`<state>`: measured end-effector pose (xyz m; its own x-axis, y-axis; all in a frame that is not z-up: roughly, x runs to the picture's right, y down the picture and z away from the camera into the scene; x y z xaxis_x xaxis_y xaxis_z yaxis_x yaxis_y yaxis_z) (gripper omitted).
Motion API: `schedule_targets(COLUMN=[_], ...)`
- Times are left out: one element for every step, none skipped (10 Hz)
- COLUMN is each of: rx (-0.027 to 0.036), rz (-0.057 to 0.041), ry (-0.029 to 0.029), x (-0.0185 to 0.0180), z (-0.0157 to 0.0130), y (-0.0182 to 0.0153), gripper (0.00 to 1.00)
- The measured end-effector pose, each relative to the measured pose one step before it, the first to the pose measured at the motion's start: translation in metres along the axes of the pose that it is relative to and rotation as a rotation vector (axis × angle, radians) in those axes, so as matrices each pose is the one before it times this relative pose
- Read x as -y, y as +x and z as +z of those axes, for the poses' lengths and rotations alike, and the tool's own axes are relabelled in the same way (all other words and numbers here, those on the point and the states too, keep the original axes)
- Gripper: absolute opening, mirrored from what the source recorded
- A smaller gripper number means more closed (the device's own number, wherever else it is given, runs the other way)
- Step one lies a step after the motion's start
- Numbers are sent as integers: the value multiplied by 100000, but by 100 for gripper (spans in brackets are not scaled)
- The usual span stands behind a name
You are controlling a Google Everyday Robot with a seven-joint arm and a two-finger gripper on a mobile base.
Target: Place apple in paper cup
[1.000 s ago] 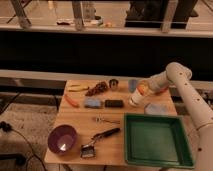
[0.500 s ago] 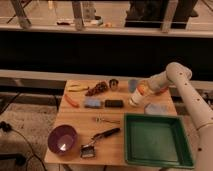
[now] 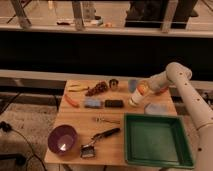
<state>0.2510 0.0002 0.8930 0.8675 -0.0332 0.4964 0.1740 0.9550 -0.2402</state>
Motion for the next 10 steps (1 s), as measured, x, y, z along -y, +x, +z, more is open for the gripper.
schedule_targets(rx=[4,-3,3,0,0,-1,-1,0,1,4], rz=[-4,-2,5,-6,5,-2,1,2,-2,2], ry=[0,-3,-2,0,2,1,-1,2,-1,-1], x=[2,-2,-2,2,0,2,-2,1,1,-2], z=[2,-2,1,0,0,-1,2,-3,0,2], y=[-4,1,0,-2,1,-1,1,0,-2,2], gripper=[0,0,0,0,0,0,0,0,9,17])
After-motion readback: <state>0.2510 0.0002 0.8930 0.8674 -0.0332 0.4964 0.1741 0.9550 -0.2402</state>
